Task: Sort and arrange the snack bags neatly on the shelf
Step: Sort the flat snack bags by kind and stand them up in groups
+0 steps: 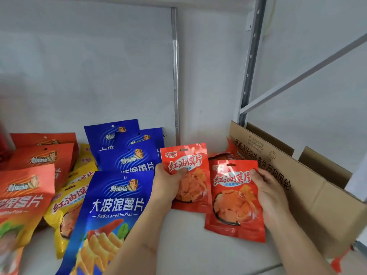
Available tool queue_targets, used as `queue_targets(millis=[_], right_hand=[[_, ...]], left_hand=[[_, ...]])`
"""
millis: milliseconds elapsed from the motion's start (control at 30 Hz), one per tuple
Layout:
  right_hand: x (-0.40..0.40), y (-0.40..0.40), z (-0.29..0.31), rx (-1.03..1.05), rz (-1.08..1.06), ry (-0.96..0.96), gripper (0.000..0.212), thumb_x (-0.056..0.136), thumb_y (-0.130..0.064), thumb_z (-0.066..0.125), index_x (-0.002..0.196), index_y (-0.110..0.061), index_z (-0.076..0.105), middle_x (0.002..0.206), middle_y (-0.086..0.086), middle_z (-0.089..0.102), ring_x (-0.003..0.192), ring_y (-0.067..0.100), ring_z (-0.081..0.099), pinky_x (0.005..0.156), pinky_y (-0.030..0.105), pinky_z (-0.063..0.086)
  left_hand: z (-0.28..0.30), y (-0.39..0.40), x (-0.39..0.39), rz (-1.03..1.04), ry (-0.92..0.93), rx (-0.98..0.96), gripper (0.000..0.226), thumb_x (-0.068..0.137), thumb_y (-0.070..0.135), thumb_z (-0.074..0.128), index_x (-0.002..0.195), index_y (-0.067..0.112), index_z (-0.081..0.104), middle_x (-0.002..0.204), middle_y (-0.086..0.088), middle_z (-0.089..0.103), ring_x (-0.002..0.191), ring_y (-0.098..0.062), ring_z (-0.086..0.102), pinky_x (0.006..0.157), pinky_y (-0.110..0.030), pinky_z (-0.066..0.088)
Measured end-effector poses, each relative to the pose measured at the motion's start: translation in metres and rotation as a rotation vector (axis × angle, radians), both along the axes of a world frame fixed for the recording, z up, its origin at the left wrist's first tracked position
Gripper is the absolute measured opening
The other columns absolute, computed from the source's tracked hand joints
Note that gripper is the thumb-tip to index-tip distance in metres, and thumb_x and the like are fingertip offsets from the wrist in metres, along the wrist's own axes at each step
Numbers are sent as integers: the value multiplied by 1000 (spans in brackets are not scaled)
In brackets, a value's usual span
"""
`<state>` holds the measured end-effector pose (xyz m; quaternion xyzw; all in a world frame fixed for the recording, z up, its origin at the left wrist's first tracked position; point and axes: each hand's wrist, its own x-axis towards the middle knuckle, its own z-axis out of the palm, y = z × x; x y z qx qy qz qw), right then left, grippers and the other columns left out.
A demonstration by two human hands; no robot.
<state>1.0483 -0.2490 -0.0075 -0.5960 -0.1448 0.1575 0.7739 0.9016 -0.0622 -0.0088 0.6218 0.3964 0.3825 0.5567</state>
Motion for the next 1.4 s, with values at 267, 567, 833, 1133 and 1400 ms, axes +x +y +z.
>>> queue_targets(millis=[267,567,833,1133,1400], right_hand=[[-6,-15,13,-43,71,-113,5,88,-22,68,93,-23,67,73,-5,75,62,6,71,54,20,53],[-28,59,0,-68,160,-150,8,89,-24,70,91,-30,67,95,-9,72,82,-3,67,72,13,49],[-21,65,4,-54,152,-77,14,84,-28,74,98,-28,71,104,0,74,98,16,69,93,36,52],[16,18,-12,-821,-105,-575,42,93,-40,60,130,-21,58,129,6,58,120,25,55,103,39,43],[10,18,-24,-1041,-116,-593,63,87,-59,57,136,-20,48,135,10,51,122,33,50,102,46,44]], left_hand=[[1,-3,6,50,-91,-12,32,91,35,72,109,21,50,97,9,65,86,-11,64,77,-33,54],[3,-13,4,-160,-169,-117,31,96,49,58,113,23,62,100,0,77,88,-18,76,85,-45,61],[11,-11,-1,-324,-238,-269,27,96,32,65,118,16,64,105,-8,77,95,-29,75,93,-55,56],[8,0,1,-209,-266,-228,15,100,23,59,113,17,66,98,-5,78,87,-25,77,85,-50,60],[5,5,1,-125,-215,-165,16,101,31,57,112,24,65,100,1,78,87,-21,77,83,-49,61]])
